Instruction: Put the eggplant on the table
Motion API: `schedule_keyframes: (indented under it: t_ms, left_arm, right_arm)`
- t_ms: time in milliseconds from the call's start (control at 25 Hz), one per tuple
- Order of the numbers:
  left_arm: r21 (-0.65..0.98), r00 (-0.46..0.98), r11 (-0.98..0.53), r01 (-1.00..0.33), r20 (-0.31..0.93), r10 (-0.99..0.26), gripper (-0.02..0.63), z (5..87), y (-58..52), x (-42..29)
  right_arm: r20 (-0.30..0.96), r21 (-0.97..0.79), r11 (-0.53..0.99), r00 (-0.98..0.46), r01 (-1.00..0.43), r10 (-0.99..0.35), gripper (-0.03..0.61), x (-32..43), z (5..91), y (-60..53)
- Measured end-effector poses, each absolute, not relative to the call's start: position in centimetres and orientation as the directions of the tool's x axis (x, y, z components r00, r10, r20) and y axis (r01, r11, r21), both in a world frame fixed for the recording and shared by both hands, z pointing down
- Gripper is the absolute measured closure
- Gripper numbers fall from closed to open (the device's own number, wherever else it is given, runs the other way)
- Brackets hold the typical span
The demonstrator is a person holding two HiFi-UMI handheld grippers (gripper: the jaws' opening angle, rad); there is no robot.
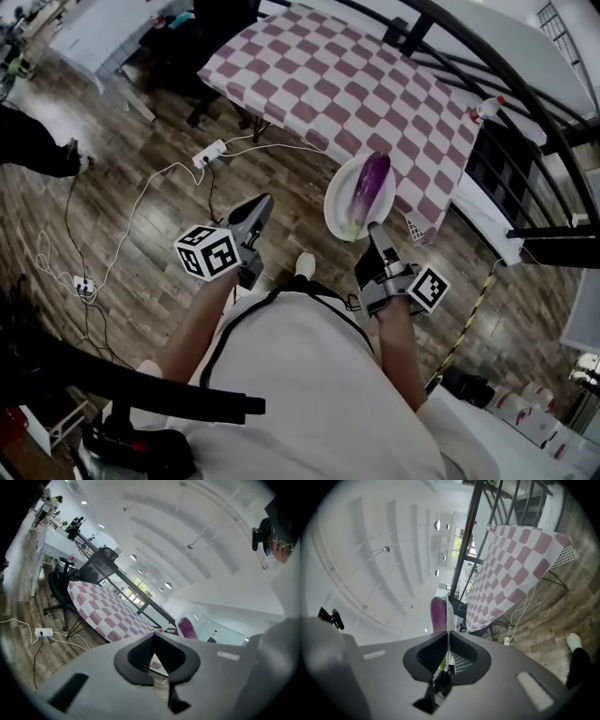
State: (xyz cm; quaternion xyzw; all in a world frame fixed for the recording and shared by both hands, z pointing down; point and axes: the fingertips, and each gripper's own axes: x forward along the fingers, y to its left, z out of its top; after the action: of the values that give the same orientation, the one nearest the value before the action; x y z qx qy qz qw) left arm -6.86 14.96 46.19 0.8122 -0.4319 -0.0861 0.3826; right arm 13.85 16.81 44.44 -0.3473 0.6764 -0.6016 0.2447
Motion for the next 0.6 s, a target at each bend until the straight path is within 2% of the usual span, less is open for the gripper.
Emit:
schedule_keyframes:
  t_ms: [600]
  left_arm:
    - [0.673,0.55,-0.283,-0.683,0.221,-0.805,0.609,46.5,8.6,-2.3]
  right_arm:
    - [0.097,-0.98,0.058,-0.719,-0.188,-0.688,0.554,18.1,46.4,8.4]
